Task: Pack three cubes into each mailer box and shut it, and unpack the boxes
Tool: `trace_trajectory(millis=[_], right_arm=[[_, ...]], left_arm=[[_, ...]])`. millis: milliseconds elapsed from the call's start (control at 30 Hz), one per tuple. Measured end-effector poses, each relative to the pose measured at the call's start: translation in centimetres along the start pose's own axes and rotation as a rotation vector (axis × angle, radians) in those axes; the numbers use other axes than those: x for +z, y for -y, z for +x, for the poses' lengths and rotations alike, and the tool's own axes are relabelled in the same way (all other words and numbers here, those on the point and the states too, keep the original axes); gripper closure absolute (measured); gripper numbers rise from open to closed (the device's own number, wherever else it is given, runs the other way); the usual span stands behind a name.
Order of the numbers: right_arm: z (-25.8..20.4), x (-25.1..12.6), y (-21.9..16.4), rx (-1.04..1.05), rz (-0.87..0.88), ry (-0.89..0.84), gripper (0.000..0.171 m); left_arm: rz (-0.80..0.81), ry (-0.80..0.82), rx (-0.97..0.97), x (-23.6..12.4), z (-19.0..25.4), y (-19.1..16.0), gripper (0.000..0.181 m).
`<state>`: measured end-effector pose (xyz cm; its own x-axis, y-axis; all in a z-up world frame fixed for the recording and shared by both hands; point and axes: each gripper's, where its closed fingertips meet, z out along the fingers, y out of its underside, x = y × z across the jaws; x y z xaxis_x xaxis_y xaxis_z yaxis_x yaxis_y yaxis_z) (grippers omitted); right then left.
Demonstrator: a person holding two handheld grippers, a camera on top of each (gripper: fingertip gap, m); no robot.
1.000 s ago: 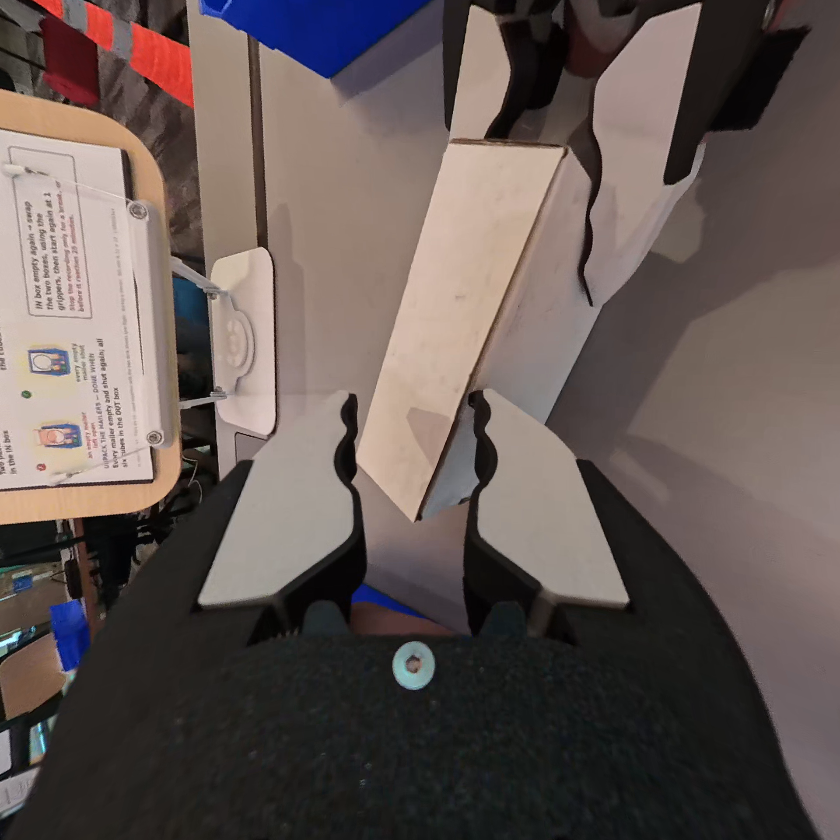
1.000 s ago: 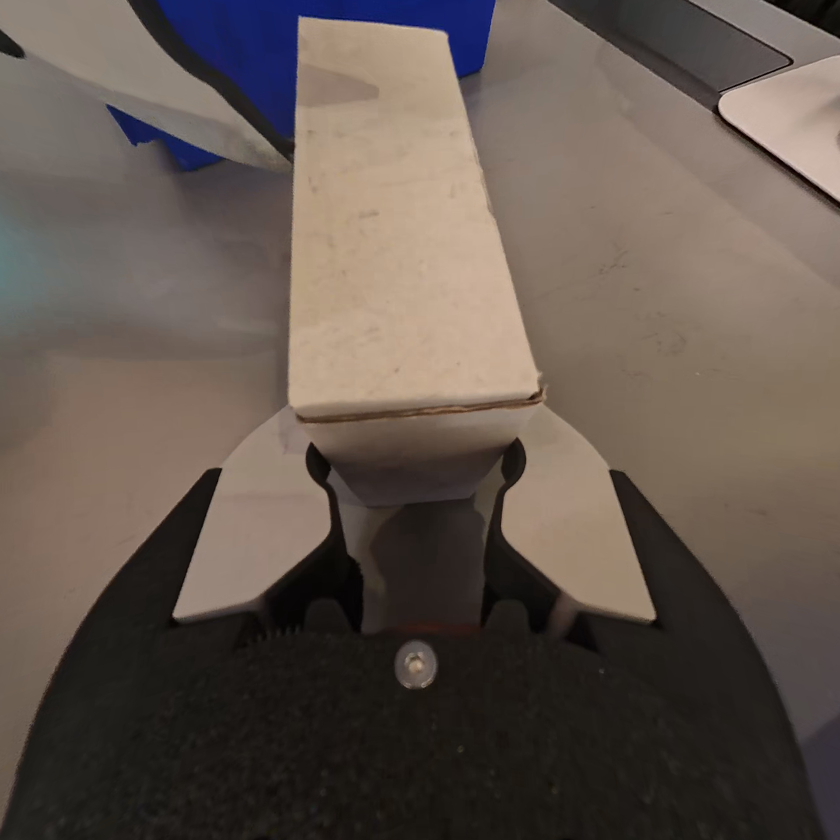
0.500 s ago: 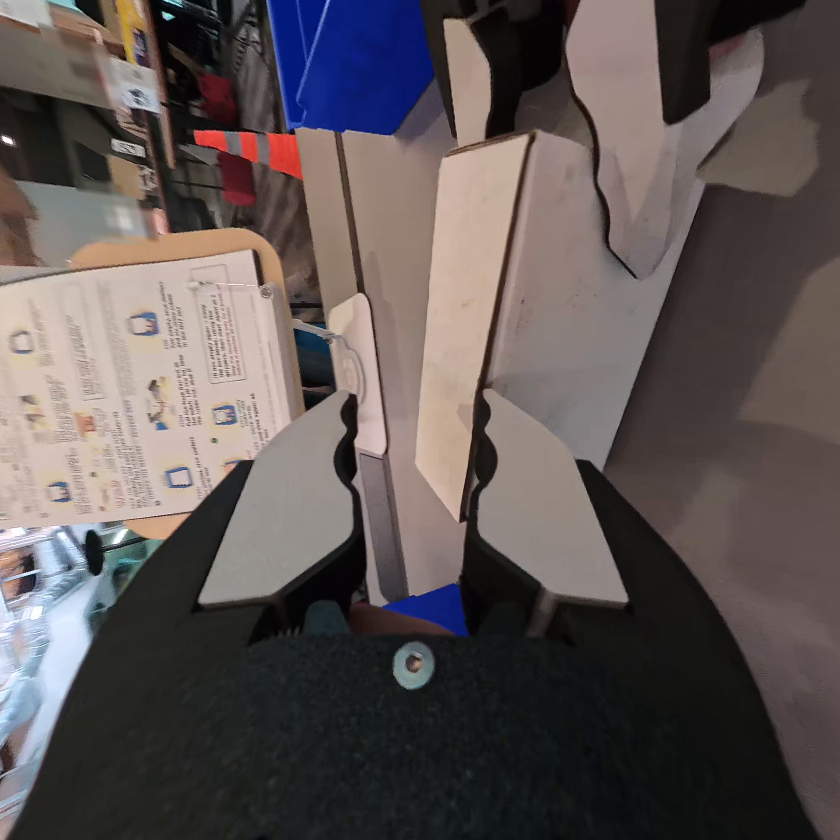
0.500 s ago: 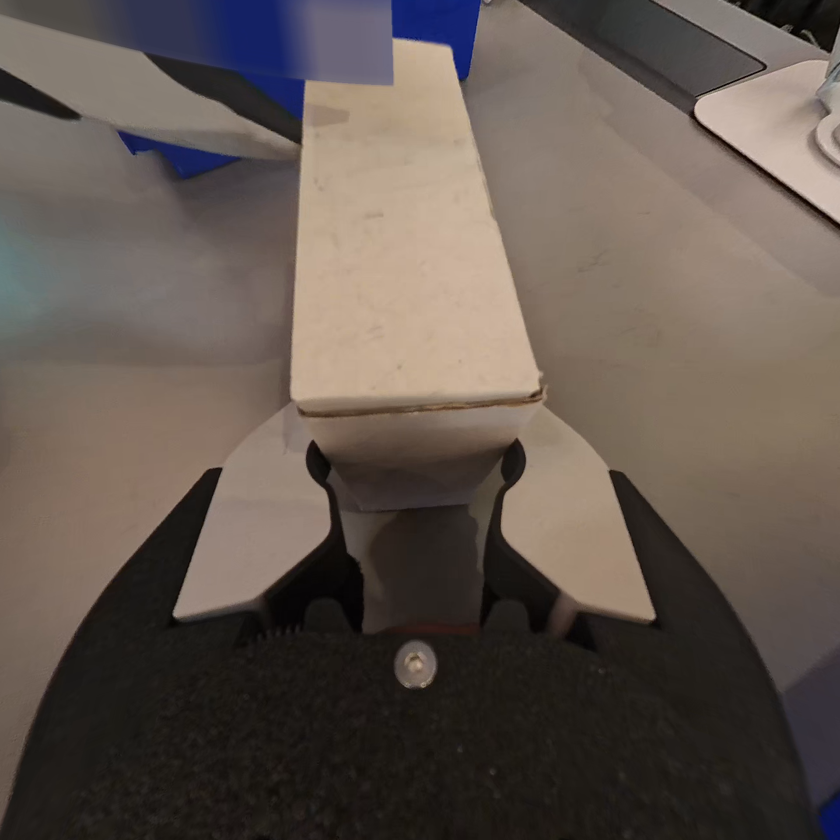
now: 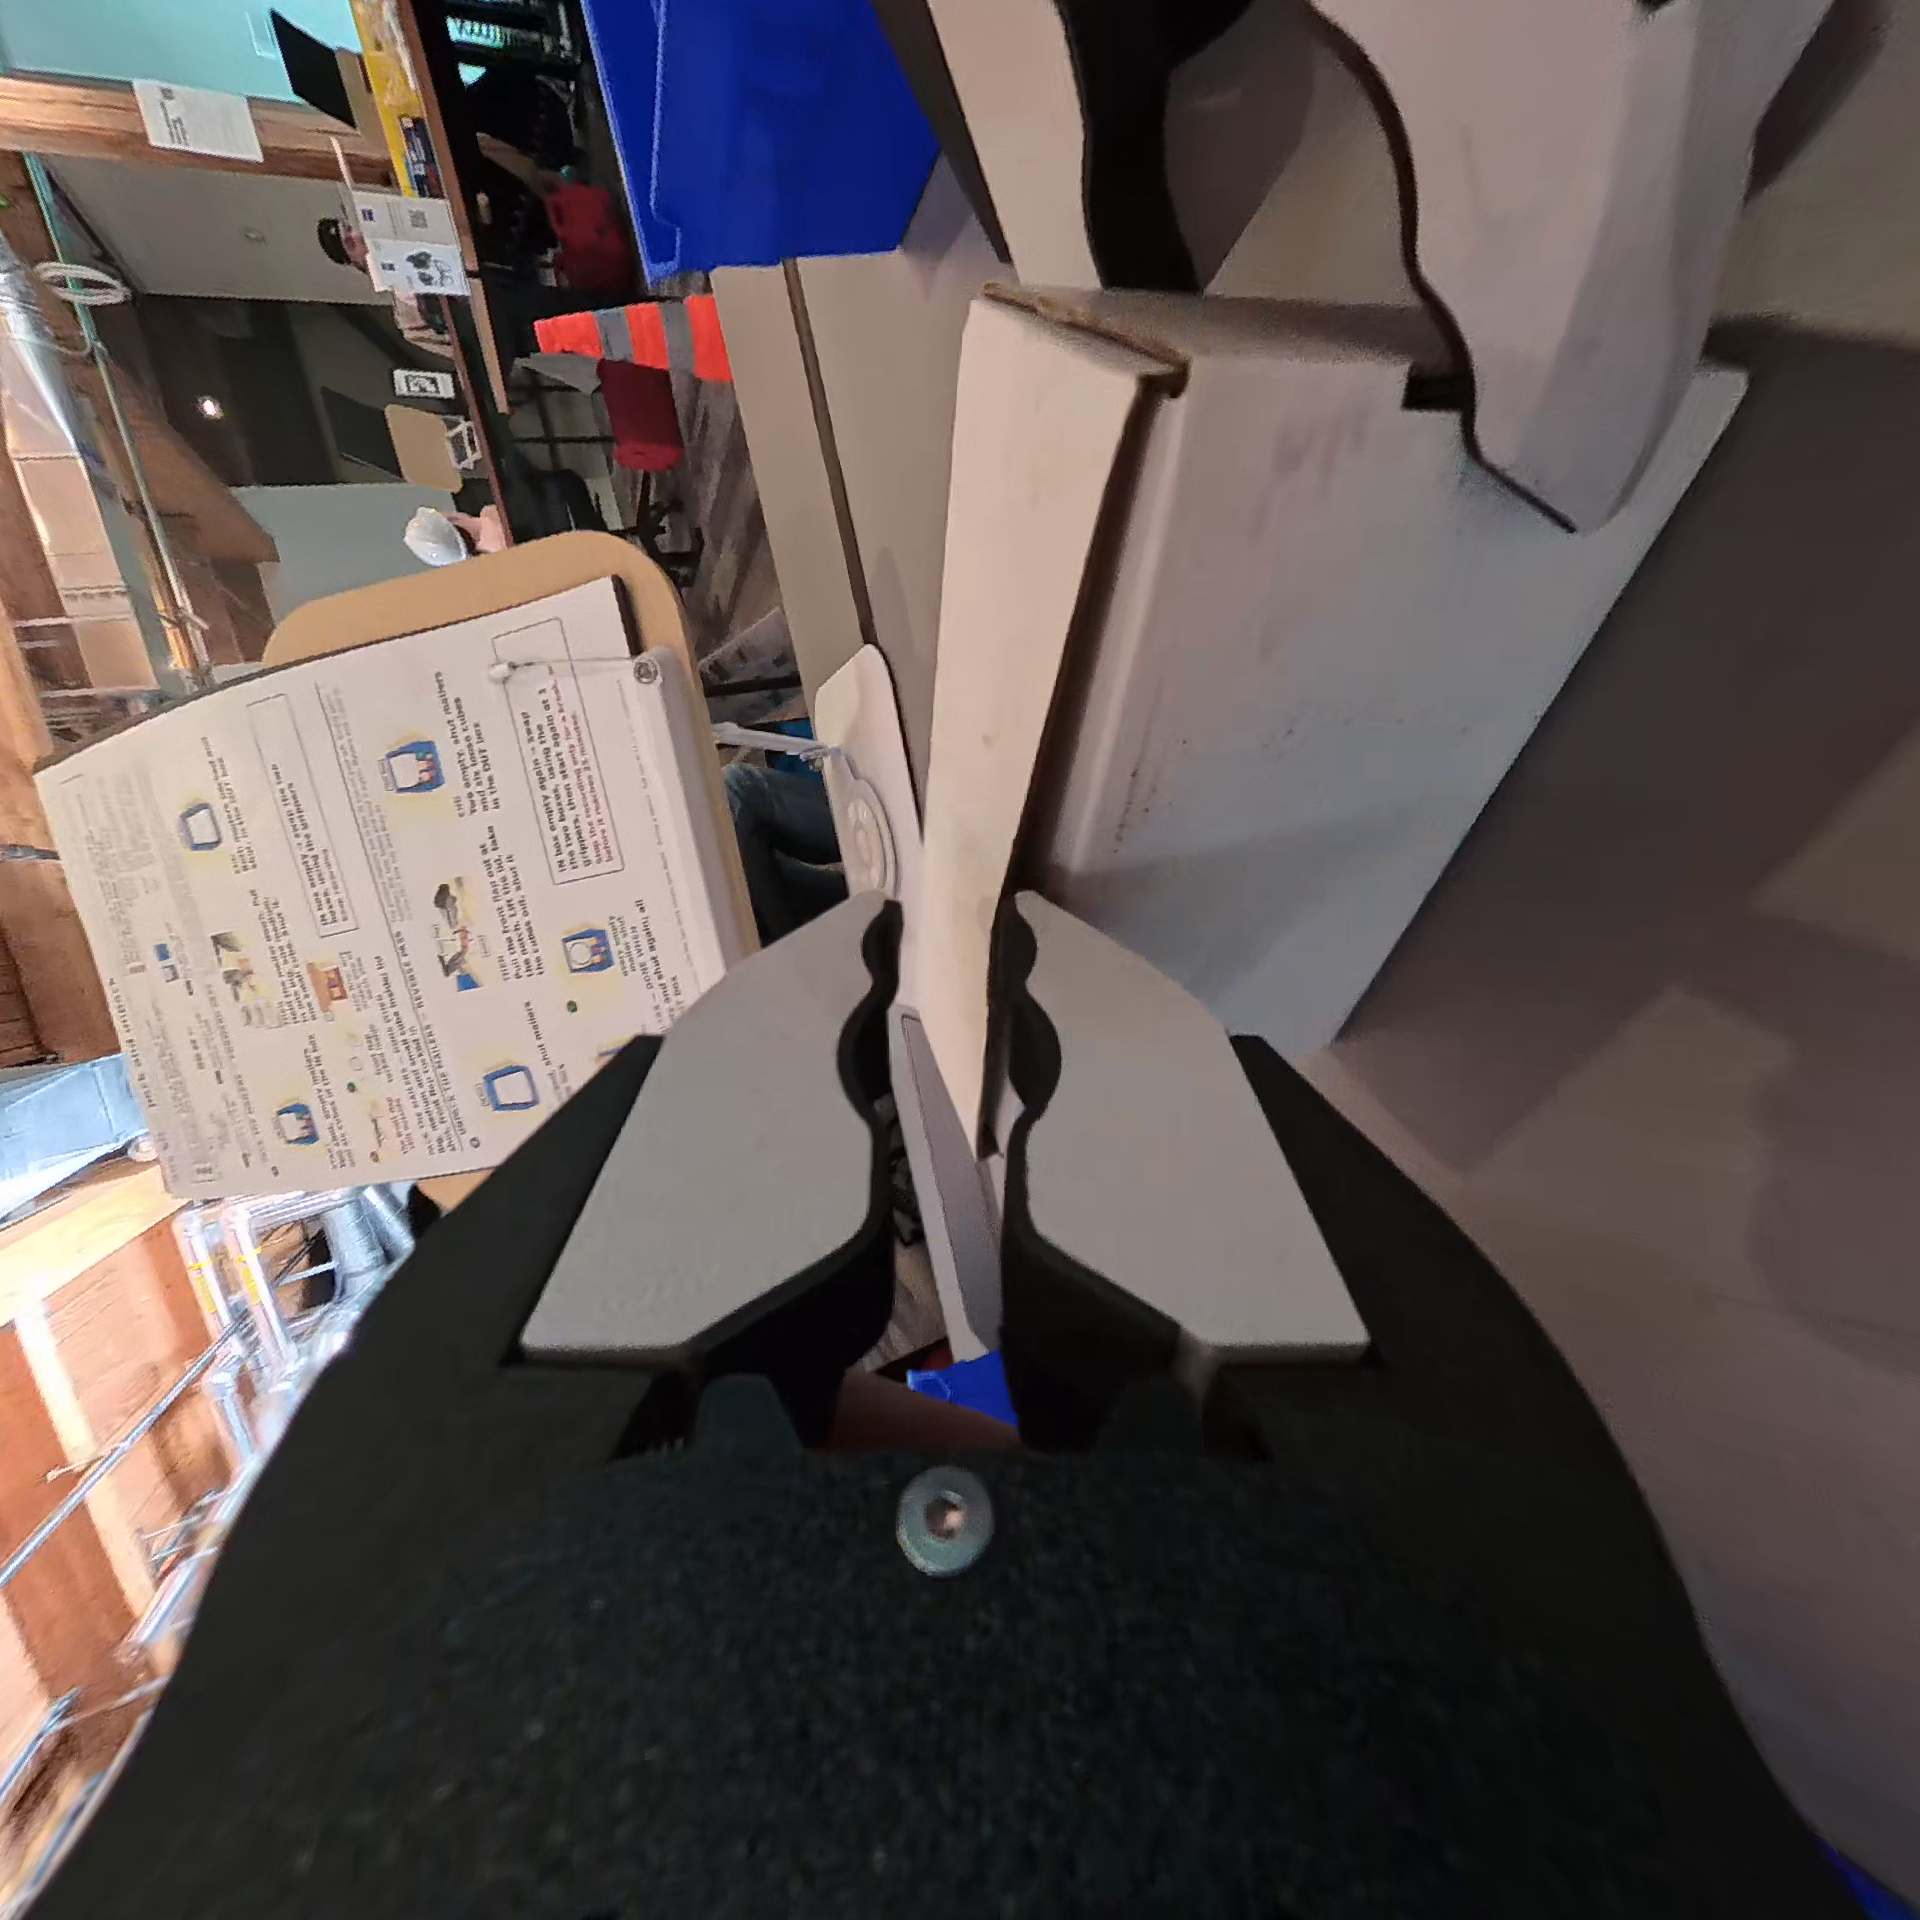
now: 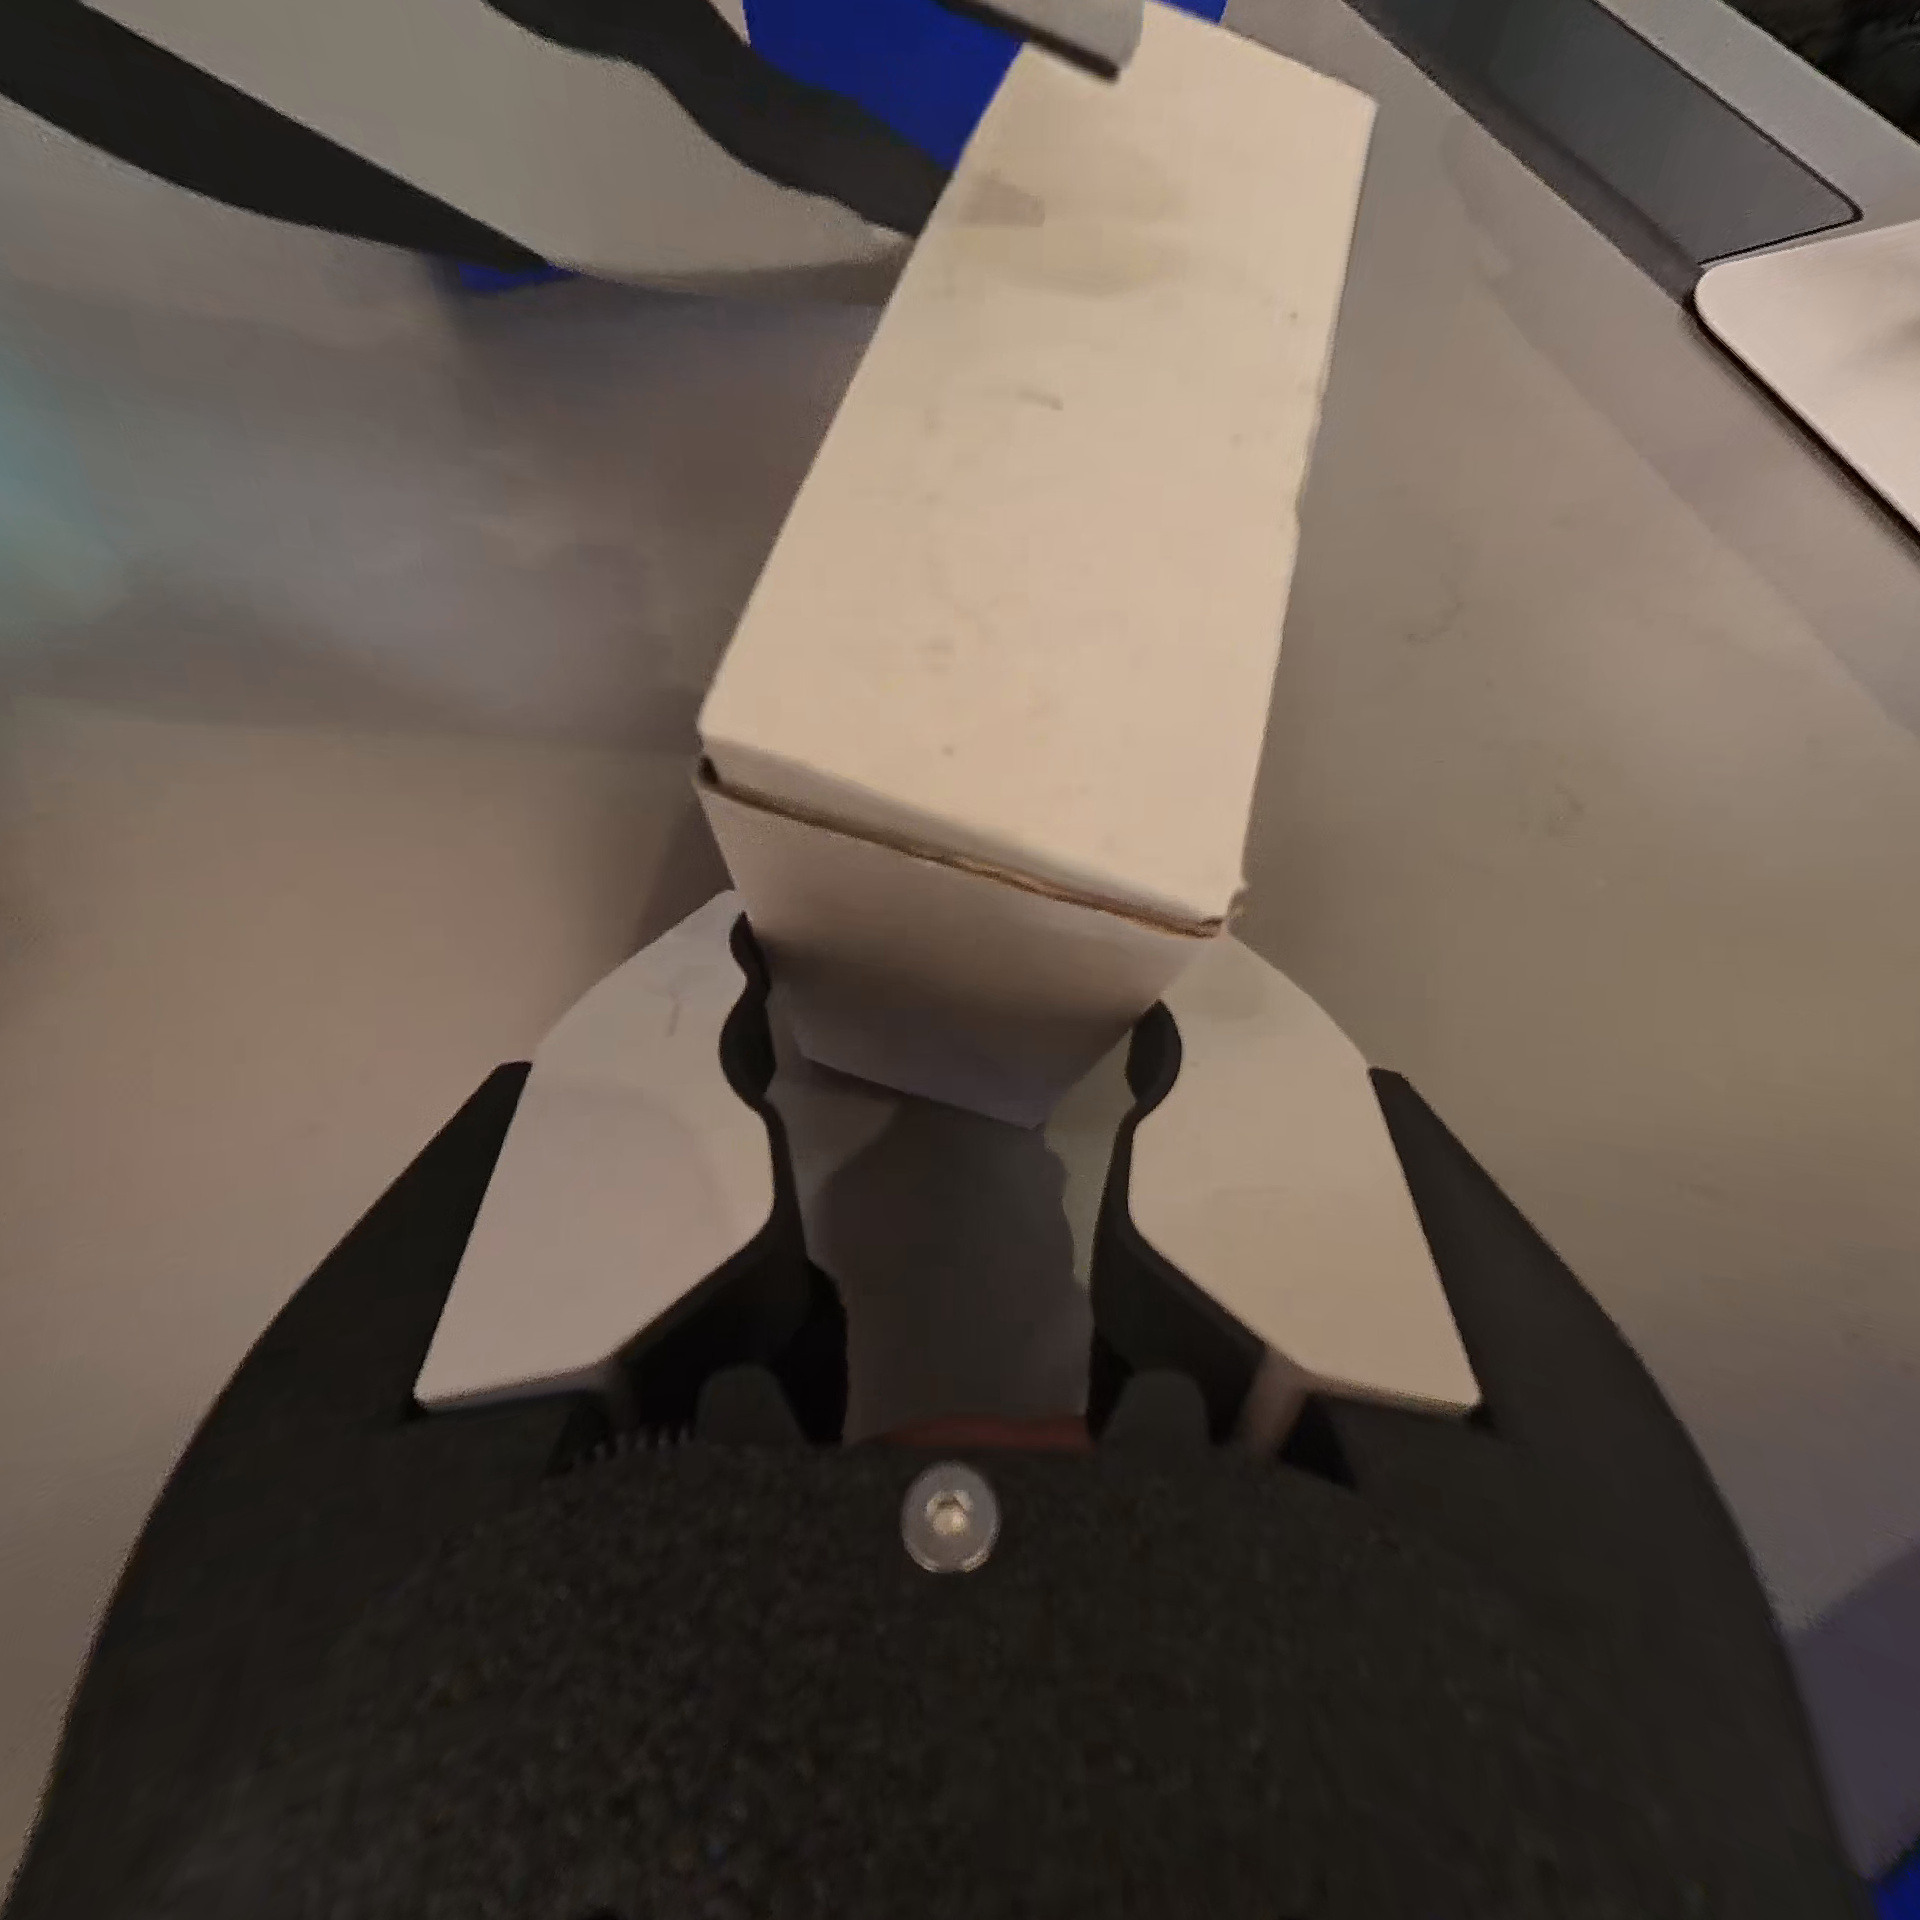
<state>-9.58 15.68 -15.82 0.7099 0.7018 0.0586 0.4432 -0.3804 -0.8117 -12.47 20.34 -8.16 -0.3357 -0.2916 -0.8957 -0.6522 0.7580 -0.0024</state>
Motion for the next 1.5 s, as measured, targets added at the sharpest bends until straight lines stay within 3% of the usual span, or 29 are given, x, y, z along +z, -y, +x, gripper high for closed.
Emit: trace_trajectory(millis=[200, 233, 300, 433, 600, 700, 800, 867, 1133, 1267, 1500], right_arm=[[0.5, 0.2, 0.3, -0.001, 0.028, -0.042, 0.102], [0.3, 0.4, 0.5, 0.009, 0.042, -0.034, 0.096], [0.3, 1.0, 1.0, 0.014, 0.063, -0.057, 0.064], [1.0, 1.7, 2.0, 0.133, 0.119, -0.138, 0.059], [1.4, 1.0, 1.6, 0.238, 0.134, -0.176, 0.074], [-0.2, 0.2, 1.3, 0.096, 0.096, -0.011, 0.079], [-2.3, -0.9, 0.9, 0.045, 0.071, 0.204, 0.079], [-2.7, -1.2, 0.7, 0.047, 0.089, 0.251, 0.081], [-4.1, -0.9, 0.8, -0.026, 0.070, 0.285, 0.081], [-4.2, -0.9, 0.7, -0.038, 0.066, 0.283, 0.082], [-4.1, -0.9, 0.6, -0.041, 0.047, 0.279, 0.082]], left_arm=[[0.004, -0.022, -0.030, 0.5, 0.3, 0.1, 0.175], [0.023, -0.030, -0.040, 0.5, 0.4, 0.5, 0.176], [0.020, -0.034, -0.035, 0.6, 0.4, 0.8, 0.178], [0.050, -0.043, -0.070, 0.4, 0.3, 2.7, 0.181], [-0.002, -0.024, -0.068, 0.3, -0.2, 2.1, 0.179], [-0.022, -0.072, -0.125, 0.3, -0.2, 0.6, 0.170], [0.078, -0.193, -0.211, -1.2, 0.5, 1.5, 0.160], [0.119, -0.286, -0.263, -2.4, 1.1, 2.4, 0.140], [0.098, -0.296, -0.085, -3.1, 1.3, 3.1, 0.139], [0.109, -0.266, -0.012, -3.6, 0.7, 3.3, 0.146], [0.099, -0.262, 0.042, -3.4, 0.9, 3.5, 0.146]])
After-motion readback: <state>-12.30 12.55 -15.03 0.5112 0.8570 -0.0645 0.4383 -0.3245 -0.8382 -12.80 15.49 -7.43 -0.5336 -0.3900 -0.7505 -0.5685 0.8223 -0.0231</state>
